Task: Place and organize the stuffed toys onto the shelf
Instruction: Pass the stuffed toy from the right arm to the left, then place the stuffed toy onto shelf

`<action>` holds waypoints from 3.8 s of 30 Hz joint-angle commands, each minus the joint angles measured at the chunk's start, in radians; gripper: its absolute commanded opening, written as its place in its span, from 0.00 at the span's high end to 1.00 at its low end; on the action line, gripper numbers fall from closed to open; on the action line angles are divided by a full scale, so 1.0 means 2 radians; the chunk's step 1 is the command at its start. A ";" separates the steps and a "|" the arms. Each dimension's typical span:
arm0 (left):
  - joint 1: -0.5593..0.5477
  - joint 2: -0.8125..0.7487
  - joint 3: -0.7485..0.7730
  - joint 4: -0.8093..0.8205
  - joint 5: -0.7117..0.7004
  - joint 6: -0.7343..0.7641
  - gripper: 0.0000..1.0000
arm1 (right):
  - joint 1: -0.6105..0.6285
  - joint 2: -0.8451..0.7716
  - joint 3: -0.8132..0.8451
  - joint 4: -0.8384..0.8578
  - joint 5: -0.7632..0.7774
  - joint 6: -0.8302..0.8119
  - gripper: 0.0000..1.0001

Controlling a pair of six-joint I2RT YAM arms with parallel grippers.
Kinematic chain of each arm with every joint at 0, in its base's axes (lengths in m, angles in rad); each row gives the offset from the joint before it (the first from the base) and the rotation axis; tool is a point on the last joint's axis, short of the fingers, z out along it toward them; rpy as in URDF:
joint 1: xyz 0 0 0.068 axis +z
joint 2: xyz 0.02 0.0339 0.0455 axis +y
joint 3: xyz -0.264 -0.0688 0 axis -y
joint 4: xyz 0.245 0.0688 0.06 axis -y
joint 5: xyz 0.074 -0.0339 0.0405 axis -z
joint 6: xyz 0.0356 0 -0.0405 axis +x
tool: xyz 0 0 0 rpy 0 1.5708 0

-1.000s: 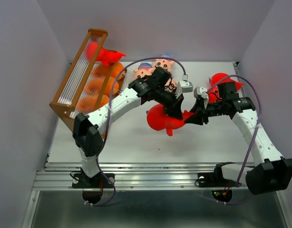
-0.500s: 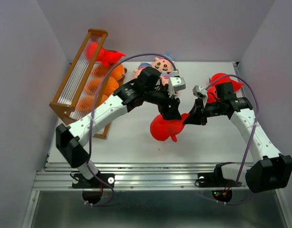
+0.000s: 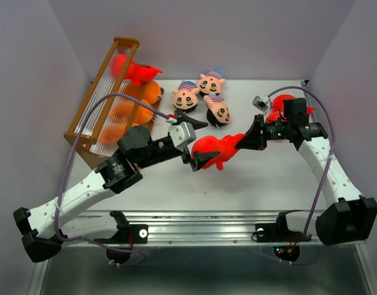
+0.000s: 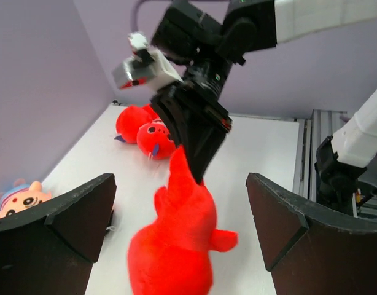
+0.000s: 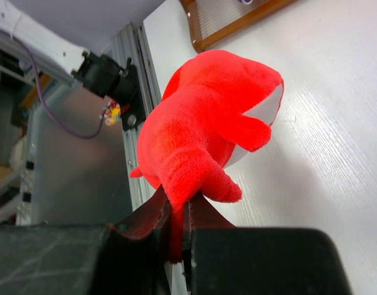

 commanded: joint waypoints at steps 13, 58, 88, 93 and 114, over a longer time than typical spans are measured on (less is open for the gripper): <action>-0.122 0.076 -0.036 0.065 -0.305 0.148 0.07 | -0.011 0.037 0.080 0.185 0.072 0.350 1.00; 0.003 0.169 -0.011 0.138 -0.151 0.154 0.92 | -0.011 0.014 -0.002 0.349 0.001 0.506 1.00; 0.021 0.092 0.003 -0.048 -0.316 0.262 1.00 | -0.036 0.034 -0.027 0.343 0.013 0.387 0.29; 0.037 0.107 0.028 -0.076 -0.373 0.287 1.00 | -0.046 0.038 -0.059 0.342 0.025 0.345 0.26; 0.201 0.228 0.106 -0.047 -0.416 0.359 1.00 | -0.105 0.106 -0.135 0.343 -0.057 0.231 0.23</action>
